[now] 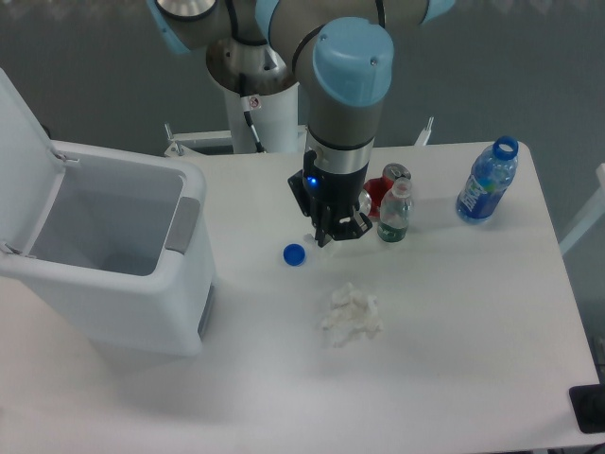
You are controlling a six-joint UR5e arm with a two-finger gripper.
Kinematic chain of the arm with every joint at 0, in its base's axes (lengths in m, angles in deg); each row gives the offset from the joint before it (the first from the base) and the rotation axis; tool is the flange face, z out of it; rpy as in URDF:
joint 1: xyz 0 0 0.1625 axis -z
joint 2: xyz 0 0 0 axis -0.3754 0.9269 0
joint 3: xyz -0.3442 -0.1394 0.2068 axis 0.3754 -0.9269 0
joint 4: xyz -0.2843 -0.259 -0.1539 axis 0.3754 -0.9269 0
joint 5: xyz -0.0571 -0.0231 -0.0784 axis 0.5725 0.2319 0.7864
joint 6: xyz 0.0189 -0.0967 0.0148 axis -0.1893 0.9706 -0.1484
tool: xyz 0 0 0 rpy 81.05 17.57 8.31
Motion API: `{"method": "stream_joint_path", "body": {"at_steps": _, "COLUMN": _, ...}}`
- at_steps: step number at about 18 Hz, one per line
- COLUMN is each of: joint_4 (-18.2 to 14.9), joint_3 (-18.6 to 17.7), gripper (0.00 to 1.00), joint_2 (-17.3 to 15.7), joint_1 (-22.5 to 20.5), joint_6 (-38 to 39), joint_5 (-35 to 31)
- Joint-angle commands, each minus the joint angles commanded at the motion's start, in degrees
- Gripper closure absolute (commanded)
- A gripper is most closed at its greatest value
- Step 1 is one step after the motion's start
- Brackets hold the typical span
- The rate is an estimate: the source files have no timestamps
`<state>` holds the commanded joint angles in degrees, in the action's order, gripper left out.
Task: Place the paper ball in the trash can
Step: 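Lift the gripper holding a white paper ball up from the table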
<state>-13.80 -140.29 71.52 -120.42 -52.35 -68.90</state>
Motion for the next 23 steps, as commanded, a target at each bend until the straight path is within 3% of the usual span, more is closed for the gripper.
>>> {"method": "stream_joint_path", "body": {"at_steps": 17, "joint_4": 0.2, "joint_3": 1.1, "gripper": 1.0, "joint_2": -1.6, "joint_1": -2.9, "joint_6": 6.3, "joint_5": 5.5}}
{"method": "stream_joint_path", "body": {"at_steps": 23, "joint_4": 0.4, "joint_3": 2.9, "gripper": 1.0, "joint_2": -3.3, "joint_1": -4.0, "joint_6": 16.4, "joint_5": 12.3}}
